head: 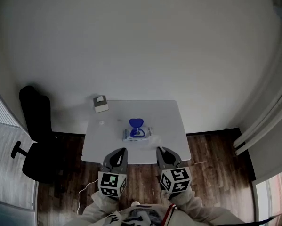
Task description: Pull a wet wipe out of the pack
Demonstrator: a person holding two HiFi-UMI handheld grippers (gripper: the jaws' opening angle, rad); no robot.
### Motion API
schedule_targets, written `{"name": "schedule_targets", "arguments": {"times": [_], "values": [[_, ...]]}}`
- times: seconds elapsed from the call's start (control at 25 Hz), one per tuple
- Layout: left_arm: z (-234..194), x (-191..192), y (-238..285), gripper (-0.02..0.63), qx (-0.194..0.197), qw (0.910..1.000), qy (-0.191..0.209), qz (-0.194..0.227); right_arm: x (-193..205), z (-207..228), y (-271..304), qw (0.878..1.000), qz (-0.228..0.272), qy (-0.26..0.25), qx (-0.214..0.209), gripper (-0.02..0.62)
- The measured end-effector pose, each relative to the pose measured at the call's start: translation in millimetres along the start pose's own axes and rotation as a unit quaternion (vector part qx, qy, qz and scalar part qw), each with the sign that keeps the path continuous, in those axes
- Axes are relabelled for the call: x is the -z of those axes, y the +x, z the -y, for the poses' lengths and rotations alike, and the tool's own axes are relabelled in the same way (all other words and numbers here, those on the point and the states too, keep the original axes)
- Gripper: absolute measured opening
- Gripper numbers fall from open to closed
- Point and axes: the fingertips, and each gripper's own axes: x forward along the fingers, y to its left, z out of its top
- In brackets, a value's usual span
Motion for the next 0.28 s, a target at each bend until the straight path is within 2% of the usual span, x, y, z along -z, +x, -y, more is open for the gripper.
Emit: {"name": "schedule_targets", "arguments": {"times": [0.28], "values": [[-1,12,10,0.005,0.011,0.9998,-0.006,-0.012,2,11,2,1.0,0.0,0.005,0.014,0.011]]}}
